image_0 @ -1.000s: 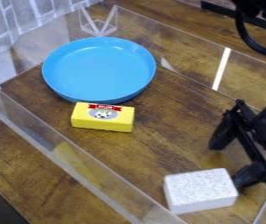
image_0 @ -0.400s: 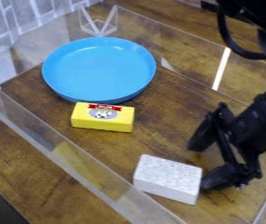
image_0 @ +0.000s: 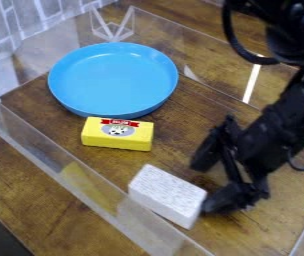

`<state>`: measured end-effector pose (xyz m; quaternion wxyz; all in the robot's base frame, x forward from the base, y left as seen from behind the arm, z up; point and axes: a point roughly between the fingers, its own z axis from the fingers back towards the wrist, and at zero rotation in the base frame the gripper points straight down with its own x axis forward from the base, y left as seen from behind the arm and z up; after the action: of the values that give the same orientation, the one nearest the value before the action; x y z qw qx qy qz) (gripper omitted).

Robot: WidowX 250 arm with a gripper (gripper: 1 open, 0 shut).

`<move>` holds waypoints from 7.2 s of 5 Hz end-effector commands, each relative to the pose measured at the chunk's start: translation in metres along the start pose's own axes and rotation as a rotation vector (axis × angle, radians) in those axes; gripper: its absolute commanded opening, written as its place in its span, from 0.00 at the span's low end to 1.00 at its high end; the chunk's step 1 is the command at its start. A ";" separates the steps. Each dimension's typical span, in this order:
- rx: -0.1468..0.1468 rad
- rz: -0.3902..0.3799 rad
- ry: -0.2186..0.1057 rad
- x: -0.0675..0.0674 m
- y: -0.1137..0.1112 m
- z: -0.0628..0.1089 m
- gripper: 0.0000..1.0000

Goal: Put the white object in the blue tray

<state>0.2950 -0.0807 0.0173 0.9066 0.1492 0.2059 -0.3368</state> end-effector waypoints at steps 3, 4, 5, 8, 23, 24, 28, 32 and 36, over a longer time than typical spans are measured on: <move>0.030 -0.013 -0.032 -0.025 0.037 -0.001 1.00; 0.032 -0.021 -0.025 -0.031 0.044 -0.004 1.00; 0.021 -0.008 -0.017 -0.033 0.048 -0.005 1.00; -0.016 0.034 0.000 -0.043 0.051 -0.009 0.00; -0.016 0.086 -0.012 -0.058 0.020 0.014 0.00; 0.016 0.026 -0.024 -0.058 0.015 0.009 0.00; 0.048 0.019 -0.023 -0.055 0.026 0.027 0.00; -0.019 0.119 0.019 -0.051 0.018 -0.004 1.00; -0.114 0.291 0.081 -0.069 0.027 -0.025 1.00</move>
<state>0.2541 -0.0162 0.0175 0.9334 0.1380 0.2649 -0.1990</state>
